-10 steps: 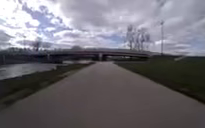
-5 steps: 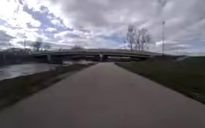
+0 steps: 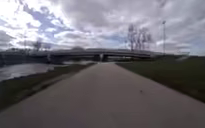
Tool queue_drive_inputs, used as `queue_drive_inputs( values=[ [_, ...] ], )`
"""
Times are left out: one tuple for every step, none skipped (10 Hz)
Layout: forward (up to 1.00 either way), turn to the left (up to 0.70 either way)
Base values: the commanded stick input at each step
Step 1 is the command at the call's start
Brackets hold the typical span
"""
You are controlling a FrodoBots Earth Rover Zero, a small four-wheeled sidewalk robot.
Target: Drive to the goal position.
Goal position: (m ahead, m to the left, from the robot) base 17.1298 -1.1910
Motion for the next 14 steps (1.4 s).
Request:
queue_drive_inputs(
  values=[
    [0.96, 0.0],
    [0.96, 0.0],
    [0.96, 0.0],
    [0.97, 0.0],
    [0.96, 0.0],
    [0.96, 0.0],
    [0.96, 0.0],
    [0.96, 0.0],
    [0.96, 0.0],
    [0.96, 0.0],
    [0.96, 0.0],
    [0.96, 0.0],
    [0.96, -0.01],
    [0.96, -0.08]
  ],
)
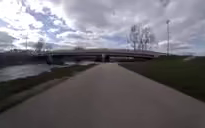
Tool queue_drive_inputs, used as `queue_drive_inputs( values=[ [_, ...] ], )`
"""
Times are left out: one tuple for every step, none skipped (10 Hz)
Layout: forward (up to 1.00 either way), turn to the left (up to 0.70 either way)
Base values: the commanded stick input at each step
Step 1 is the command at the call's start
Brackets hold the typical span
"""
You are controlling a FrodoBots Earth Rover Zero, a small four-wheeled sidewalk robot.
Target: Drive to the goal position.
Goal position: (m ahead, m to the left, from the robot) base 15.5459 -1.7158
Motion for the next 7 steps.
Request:
queue_drive_inputs(
  values=[
    [0.95, -0.15],
    [0.95, -0.15],
    [0.95, -0.04],
    [0.95, 0.0],
    [0.95, 0.0],
    [0.96, 0.0],
    [0.96, 0.0]
  ],
)
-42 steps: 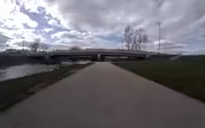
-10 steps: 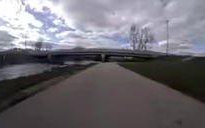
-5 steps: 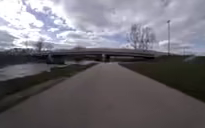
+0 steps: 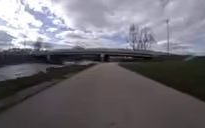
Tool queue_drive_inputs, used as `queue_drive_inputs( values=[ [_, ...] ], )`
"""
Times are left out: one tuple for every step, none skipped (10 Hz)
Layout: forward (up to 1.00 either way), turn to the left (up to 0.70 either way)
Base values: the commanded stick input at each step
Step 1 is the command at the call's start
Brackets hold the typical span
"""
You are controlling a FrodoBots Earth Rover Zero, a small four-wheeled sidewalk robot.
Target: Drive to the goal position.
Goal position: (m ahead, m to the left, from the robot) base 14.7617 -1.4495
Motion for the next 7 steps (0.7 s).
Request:
queue_drive_inputs(
  values=[
    [0.95, 0.0],
    [0.96, 0.0],
    [0.96, 0.0],
    [0.96, 0.0],
    [0.96, 0.0],
    [0.96, 0.0],
    [0.96, 0.0]
  ],
)
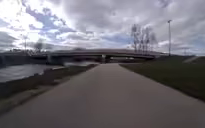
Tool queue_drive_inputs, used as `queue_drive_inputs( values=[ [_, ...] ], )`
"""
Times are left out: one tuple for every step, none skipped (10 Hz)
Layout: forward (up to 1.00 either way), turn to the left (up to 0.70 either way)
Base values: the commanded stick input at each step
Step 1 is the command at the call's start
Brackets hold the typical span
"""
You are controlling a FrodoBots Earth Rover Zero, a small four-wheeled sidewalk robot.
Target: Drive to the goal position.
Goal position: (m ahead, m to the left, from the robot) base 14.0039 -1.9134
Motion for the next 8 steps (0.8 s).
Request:
queue_drive_inputs(
  values=[
    [0.95, 0.0],
    [0.95, 0.0],
    [0.95, 0.0],
    [0.96, 0.0],
    [0.96, 0.0],
    [0.96, 0.0],
    [0.96, 0.0],
    [0.96, 0.0]
  ],
)
